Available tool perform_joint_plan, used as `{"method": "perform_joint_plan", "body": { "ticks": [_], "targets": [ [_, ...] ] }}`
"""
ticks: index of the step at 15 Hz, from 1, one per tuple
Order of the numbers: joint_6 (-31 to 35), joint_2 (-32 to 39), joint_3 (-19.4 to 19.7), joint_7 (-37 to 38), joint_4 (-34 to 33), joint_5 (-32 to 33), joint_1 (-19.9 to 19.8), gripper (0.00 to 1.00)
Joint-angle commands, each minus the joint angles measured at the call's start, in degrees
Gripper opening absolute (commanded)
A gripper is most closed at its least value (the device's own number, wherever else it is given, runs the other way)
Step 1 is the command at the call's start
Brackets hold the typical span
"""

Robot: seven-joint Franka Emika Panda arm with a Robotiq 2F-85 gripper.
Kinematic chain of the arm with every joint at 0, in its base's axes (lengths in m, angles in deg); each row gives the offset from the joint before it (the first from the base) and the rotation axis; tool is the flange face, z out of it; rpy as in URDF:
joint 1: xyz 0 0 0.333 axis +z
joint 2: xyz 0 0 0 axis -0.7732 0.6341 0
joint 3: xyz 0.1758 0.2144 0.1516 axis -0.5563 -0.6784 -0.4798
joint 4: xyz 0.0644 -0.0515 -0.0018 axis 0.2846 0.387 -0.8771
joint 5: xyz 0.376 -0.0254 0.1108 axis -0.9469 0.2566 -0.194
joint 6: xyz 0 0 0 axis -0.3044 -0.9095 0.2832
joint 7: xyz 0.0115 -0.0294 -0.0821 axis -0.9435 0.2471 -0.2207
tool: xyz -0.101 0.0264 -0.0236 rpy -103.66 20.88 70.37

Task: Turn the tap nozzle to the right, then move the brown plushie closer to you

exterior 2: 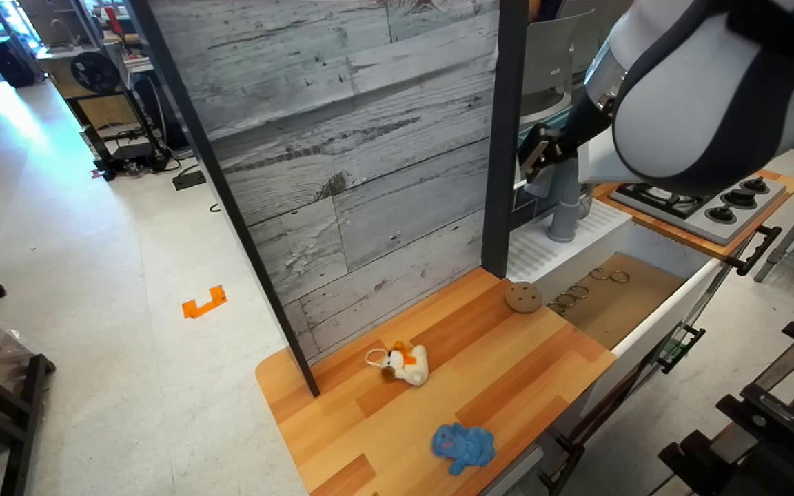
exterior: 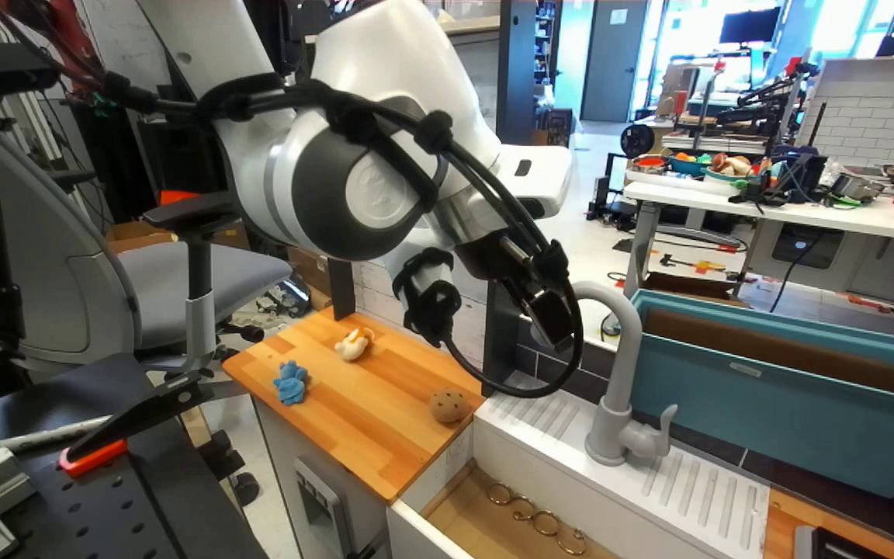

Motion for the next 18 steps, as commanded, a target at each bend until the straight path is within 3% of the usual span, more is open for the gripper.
{"method": "perform_joint_plan", "body": {
  "ticks": [1,13,18],
  "targets": [
    [2.2,3.3,0.5,-2.0,-3.6,-5.7,0.7,1.0],
    [3.1,9.3,1.6,-3.0,-7.9,-10.3,2.6,1.0],
    [4.1,9.3,2.3,-4.4,-5.1,-10.3,3.4,1.0]
  ]
}}
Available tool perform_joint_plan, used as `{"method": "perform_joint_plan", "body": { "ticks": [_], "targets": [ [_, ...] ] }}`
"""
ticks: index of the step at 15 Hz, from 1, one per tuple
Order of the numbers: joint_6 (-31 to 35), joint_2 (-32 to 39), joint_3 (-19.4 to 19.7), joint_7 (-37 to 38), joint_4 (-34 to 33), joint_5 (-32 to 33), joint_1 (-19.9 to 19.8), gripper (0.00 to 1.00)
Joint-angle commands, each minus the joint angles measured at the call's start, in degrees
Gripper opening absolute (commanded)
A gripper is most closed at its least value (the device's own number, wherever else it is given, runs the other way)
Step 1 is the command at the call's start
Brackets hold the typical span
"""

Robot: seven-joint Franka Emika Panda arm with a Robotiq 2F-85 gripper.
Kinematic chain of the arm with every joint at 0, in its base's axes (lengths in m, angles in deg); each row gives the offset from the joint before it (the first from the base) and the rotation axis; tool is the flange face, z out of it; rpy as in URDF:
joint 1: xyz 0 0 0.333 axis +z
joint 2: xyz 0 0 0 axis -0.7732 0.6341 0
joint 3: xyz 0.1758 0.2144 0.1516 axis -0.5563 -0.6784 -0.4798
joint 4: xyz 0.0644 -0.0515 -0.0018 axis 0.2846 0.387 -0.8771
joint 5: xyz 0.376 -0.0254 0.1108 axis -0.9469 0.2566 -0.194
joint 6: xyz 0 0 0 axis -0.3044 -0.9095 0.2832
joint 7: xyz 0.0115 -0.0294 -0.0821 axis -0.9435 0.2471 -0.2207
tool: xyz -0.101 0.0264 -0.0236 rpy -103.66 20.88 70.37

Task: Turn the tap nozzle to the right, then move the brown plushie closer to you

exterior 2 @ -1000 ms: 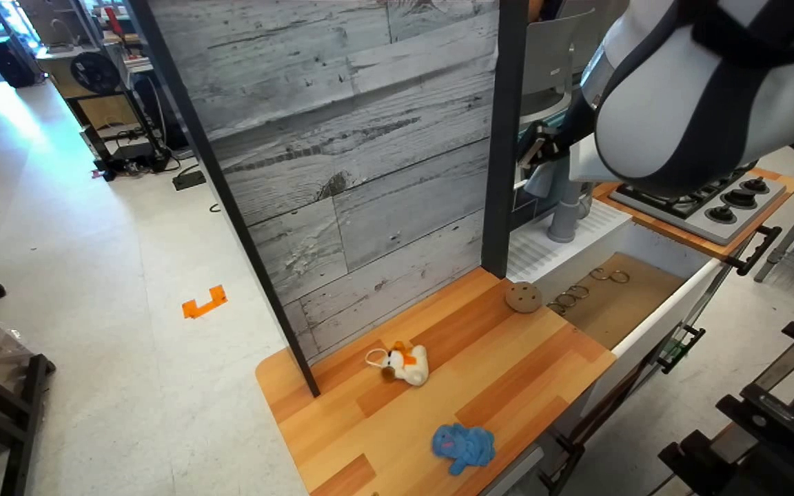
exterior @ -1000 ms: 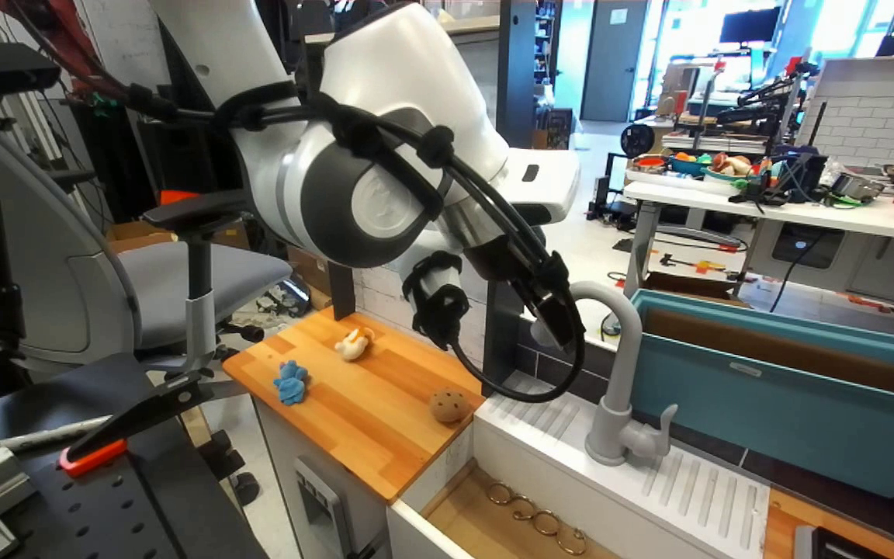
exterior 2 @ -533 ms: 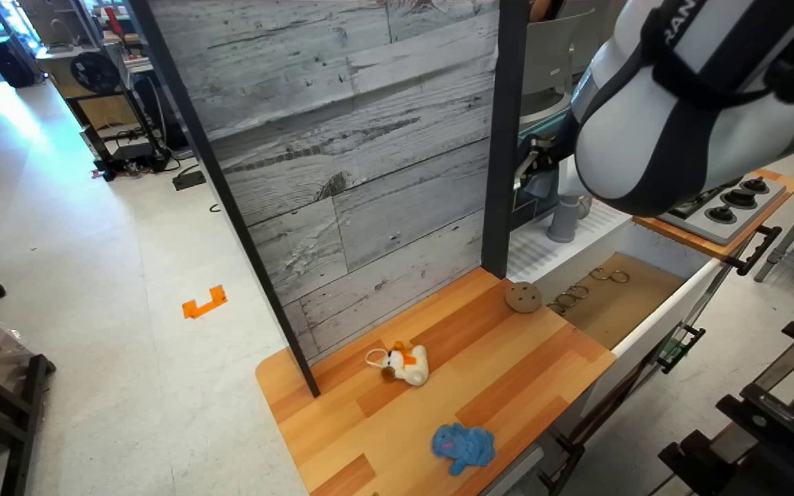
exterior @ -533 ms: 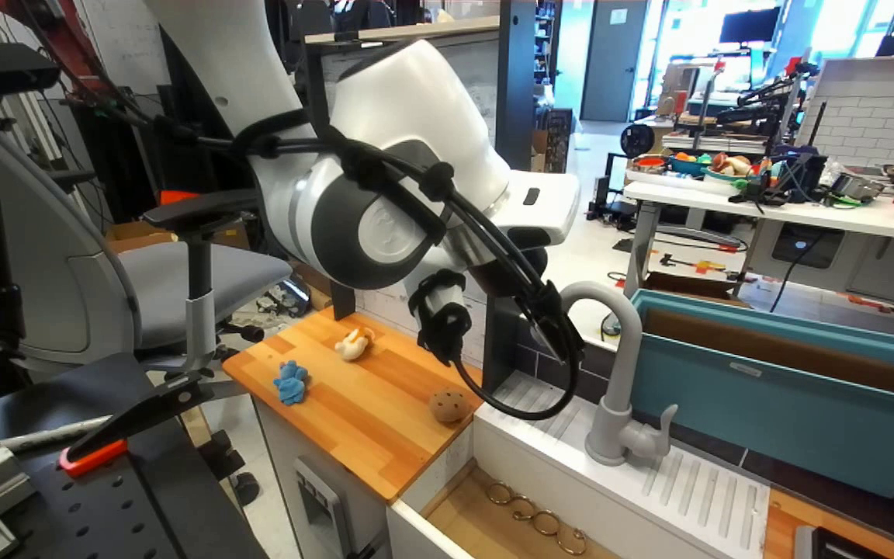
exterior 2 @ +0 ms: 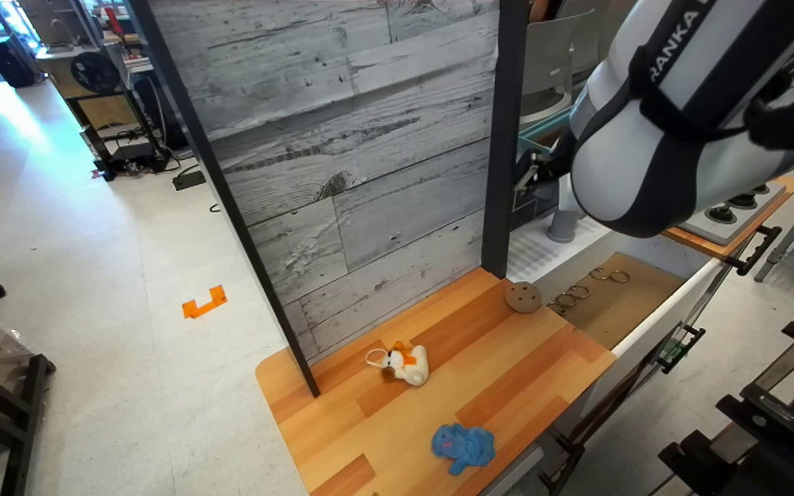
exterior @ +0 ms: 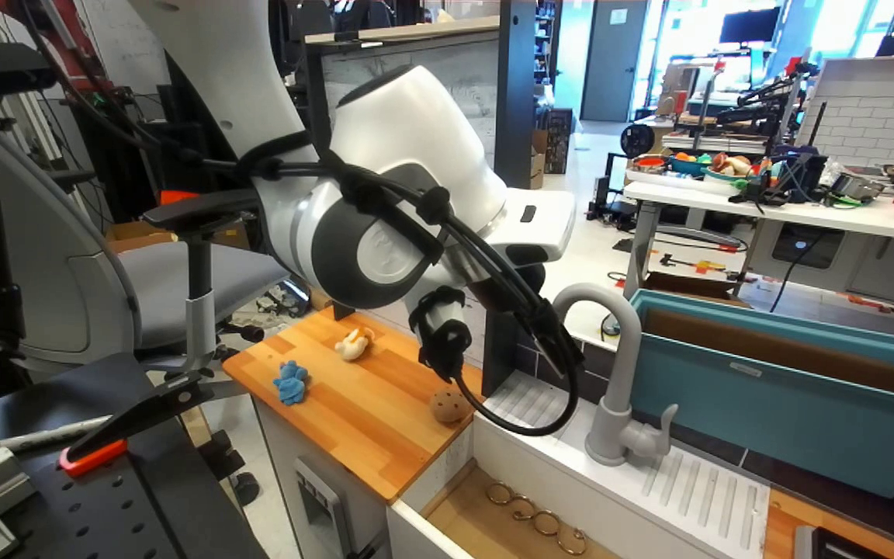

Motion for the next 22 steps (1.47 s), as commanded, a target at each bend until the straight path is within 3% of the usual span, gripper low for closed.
{"method": "perform_joint_plan", "body": {
  "ticks": [1,6,16,20,22],
  "targets": [
    [3.3,1.0,2.0,-2.6,2.0,-2.5,2.5,1.0],
    [9.4,-0.4,2.9,-6.4,6.6,-4.2,3.9,1.0],
    [9.4,-4.7,5.1,-7.7,15.1,-10.8,3.4,1.0],
    [9.3,-5.8,9.8,-8.2,18.6,-15.0,2.2,1.0],
    [8.7,-6.0,11.3,-6.1,18.6,-13.3,2.2,1.0]
  ]
}}
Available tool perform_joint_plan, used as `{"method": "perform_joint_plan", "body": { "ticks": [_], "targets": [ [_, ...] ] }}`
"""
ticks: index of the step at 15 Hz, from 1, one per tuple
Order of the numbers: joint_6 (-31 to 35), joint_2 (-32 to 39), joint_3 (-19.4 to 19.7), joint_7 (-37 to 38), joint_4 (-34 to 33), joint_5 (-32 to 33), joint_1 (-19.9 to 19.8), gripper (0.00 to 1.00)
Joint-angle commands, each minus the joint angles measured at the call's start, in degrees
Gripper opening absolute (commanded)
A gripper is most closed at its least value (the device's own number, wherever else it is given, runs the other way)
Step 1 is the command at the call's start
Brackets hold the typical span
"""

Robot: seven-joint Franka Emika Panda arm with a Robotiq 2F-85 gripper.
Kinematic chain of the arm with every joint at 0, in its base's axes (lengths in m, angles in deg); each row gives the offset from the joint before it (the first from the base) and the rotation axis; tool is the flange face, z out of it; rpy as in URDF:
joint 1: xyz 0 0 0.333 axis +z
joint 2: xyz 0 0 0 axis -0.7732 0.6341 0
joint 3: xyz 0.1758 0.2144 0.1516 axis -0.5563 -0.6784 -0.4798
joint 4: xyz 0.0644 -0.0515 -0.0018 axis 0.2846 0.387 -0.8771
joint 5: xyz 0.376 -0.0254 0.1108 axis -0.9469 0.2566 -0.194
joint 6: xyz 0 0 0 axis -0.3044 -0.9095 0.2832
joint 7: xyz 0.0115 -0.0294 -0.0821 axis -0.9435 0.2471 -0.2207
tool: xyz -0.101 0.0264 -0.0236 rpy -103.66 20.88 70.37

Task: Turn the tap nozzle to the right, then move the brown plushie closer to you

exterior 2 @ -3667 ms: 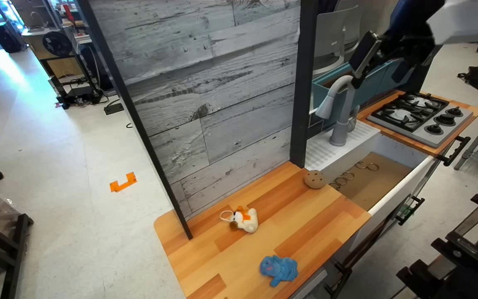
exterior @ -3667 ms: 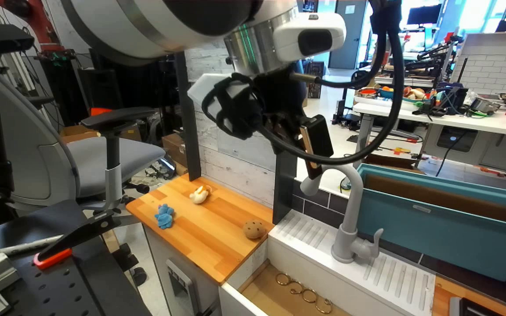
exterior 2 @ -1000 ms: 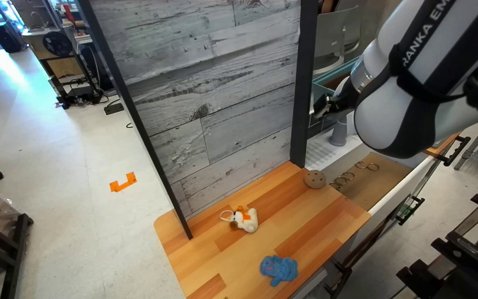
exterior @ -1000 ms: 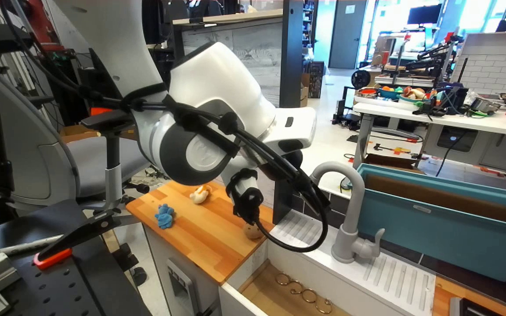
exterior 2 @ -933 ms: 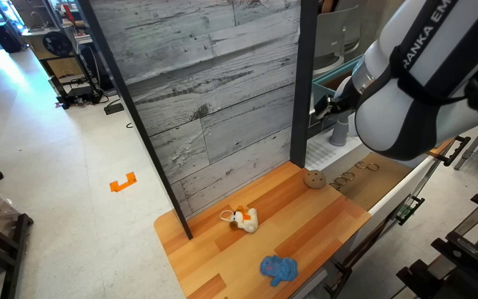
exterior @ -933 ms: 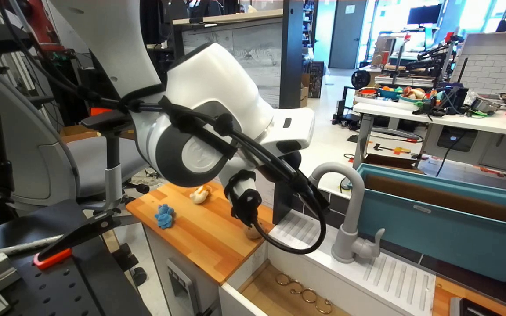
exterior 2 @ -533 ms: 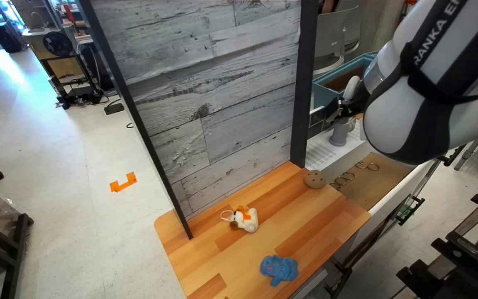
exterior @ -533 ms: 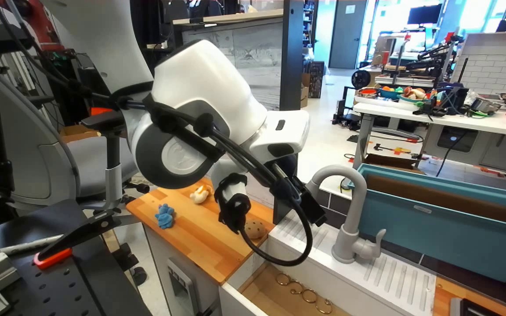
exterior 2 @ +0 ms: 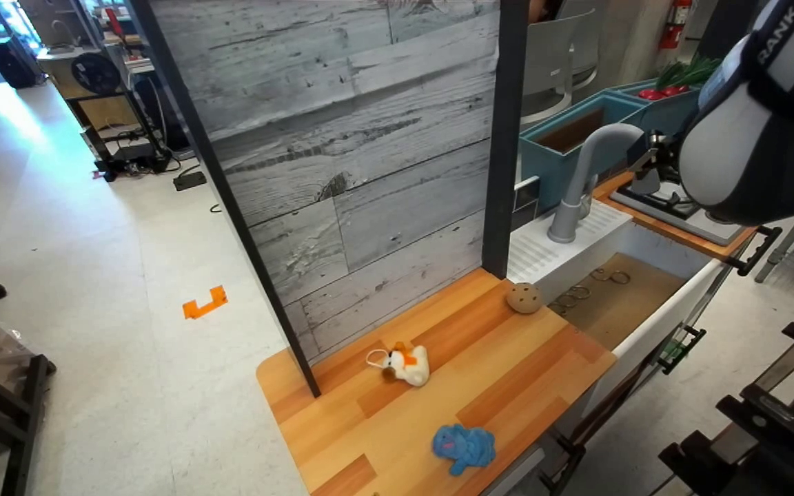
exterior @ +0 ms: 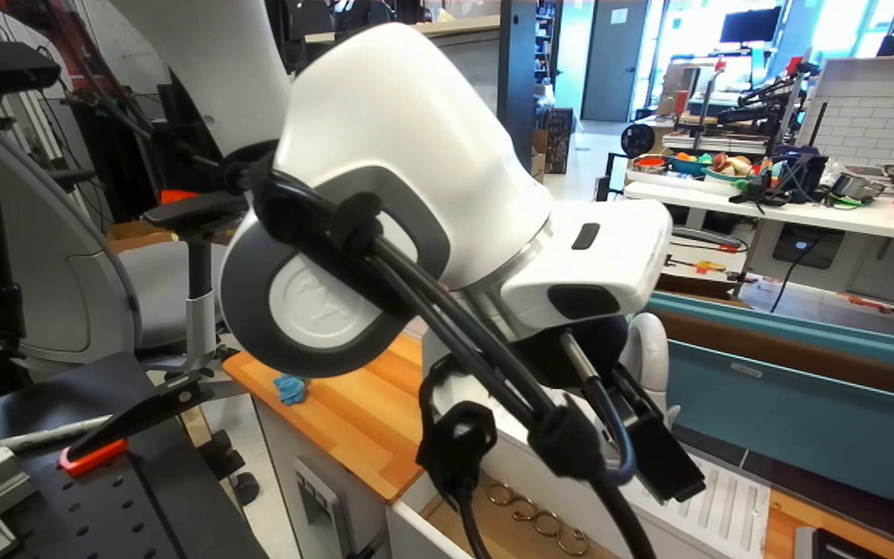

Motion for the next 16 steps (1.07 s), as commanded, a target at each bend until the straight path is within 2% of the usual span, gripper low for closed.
{"method": "perform_joint_plan", "body": {
  "ticks": [1,4,7,8,11,16],
  "targets": [
    [2.2,-2.6,3.7,-0.3,4.5,-1.5,0.1,1.0],
    [-1.0,-4.1,5.9,-1.4,6.6,-0.1,0.8,1.0],
    [-5.6,-7.2,4.2,-5.9,8.4,1.2,0.0,1.0],
    [-7.7,-9.2,3.1,-7.3,9.3,3.0,-0.5,1.0],
    [-12.3,-13.3,2.5,-8.4,12.3,8.5,1.3,1.0],
    [-22.9,-23.1,3.0,-8.2,16.2,19.7,5.5,1.0]
  ]
}}
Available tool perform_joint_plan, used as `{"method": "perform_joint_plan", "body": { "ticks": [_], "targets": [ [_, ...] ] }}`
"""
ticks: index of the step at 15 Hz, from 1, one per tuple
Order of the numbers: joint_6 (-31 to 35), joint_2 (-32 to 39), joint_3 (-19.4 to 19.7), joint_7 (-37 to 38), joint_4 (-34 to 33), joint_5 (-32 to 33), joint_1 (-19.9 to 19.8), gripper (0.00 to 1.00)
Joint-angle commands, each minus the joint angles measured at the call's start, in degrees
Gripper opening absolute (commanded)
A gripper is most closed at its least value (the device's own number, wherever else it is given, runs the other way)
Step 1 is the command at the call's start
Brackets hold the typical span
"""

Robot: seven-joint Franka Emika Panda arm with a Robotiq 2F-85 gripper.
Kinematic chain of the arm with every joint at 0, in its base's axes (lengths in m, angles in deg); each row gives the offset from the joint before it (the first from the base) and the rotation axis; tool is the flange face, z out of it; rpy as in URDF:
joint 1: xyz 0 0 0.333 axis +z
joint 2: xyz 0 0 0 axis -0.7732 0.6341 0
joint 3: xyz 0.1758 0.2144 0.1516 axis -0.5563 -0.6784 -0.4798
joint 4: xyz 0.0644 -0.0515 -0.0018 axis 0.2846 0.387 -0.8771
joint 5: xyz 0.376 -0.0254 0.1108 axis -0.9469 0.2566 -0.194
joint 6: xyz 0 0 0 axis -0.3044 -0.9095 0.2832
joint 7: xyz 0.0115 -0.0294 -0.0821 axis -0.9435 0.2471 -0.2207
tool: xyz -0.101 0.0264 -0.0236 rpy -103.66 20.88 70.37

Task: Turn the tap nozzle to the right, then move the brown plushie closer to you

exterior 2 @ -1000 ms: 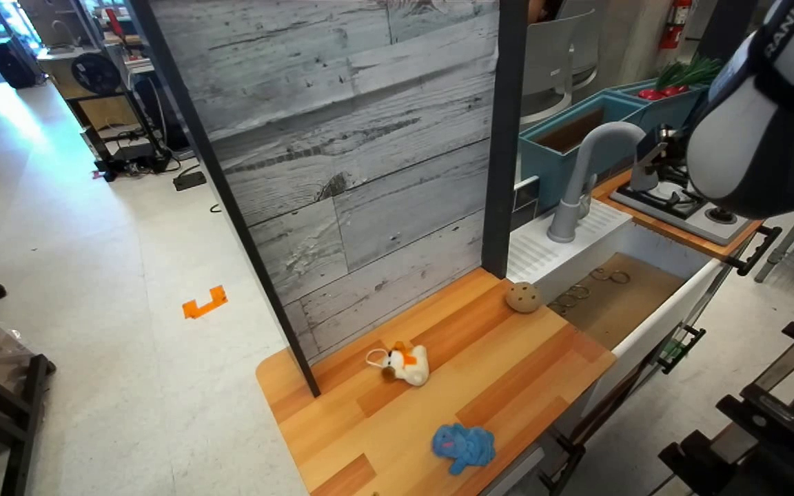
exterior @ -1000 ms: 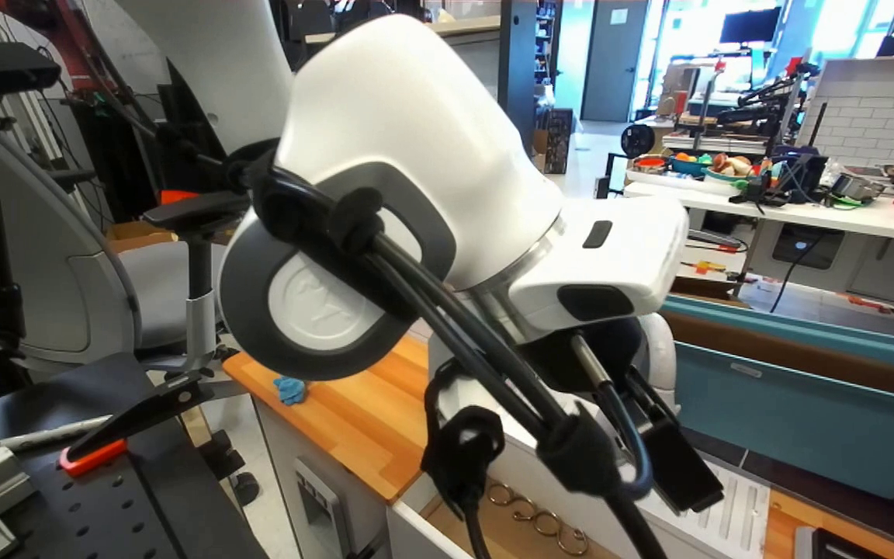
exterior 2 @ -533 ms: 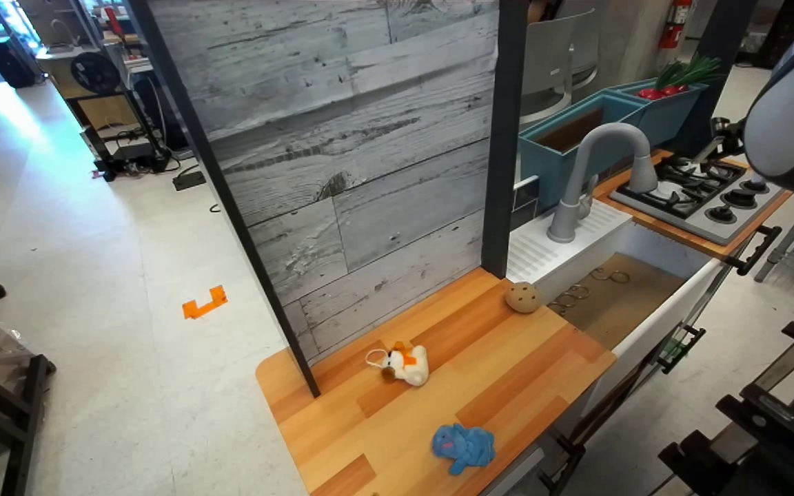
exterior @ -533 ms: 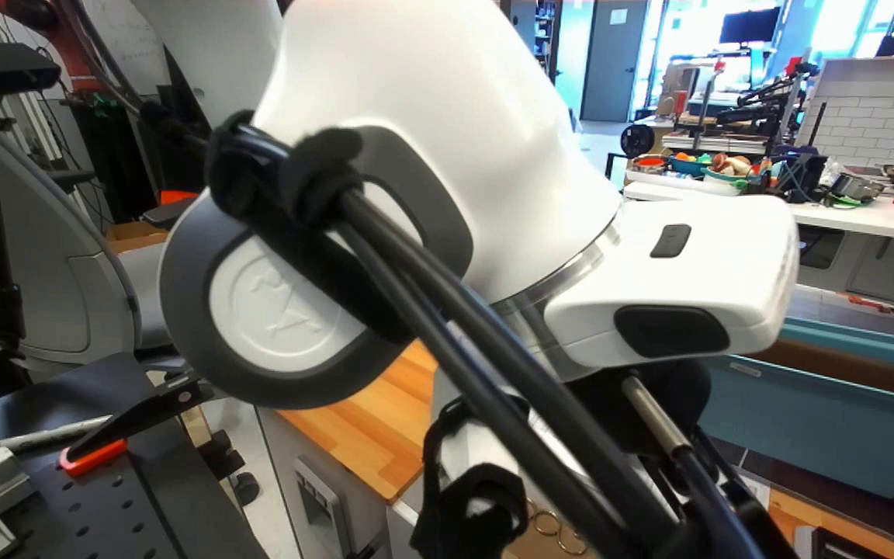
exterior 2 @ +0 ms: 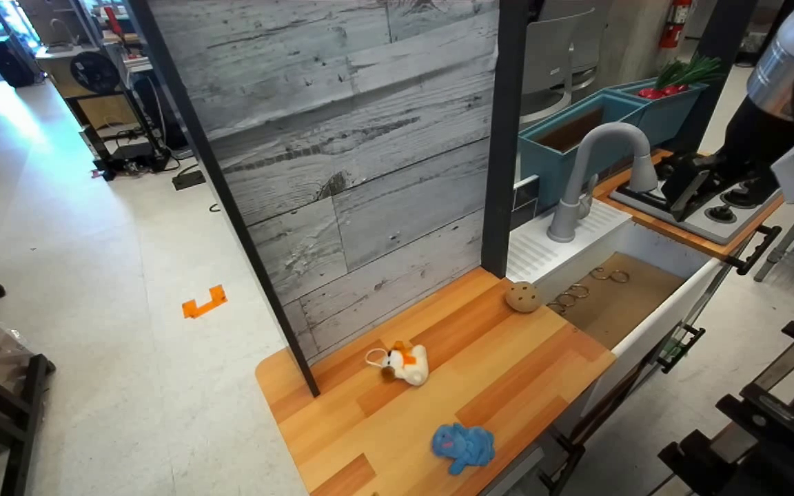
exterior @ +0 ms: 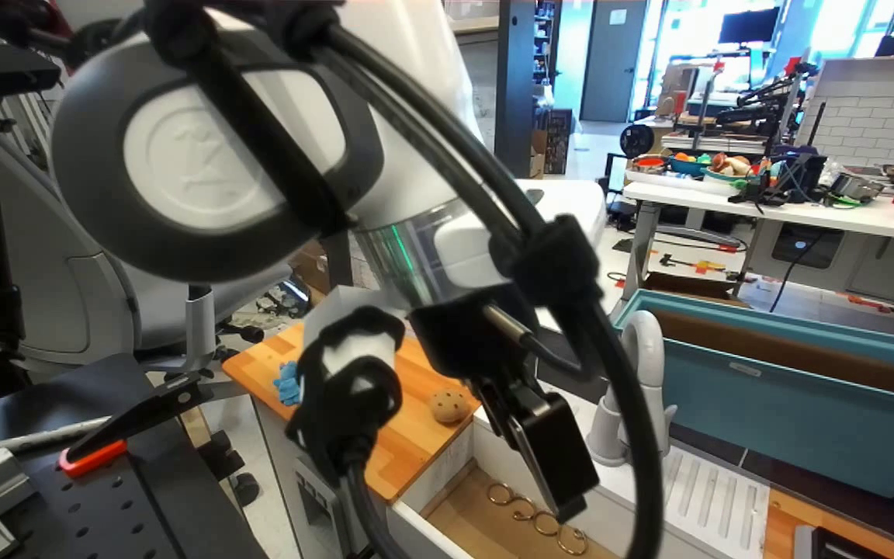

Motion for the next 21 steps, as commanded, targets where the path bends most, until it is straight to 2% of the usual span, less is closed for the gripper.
{"method": "perform_joint_plan", "body": {
  "ticks": [1,4,6,9,11,16,21],
  "targets": [
    [-9.1,-11.2,-0.1,-1.3,4.2,8.3,1.8,1.0],
    [-17.2,-18.0,-4.5,-1.1,3.8,16.3,-1.7,1.0],
    [-23.3,-21.4,-11.4,-2.7,2.2,19.3,-7.9,1.0],
    [-33.7,-21.7,-23.1,-8.3,-1.8,16.8,-17.4,1.0],
    [-38.4,-19.1,-27.3,-10.7,-5.5,17.2,-20.7,1.0],
    [-40.1,-11.6,-30.2,-8.1,-13.6,22.1,-22.6,1.0],
    [-32.9,-2.5,-28.4,-3.4,-20.4,27.2,-20.8,1.0]
  ]
}}
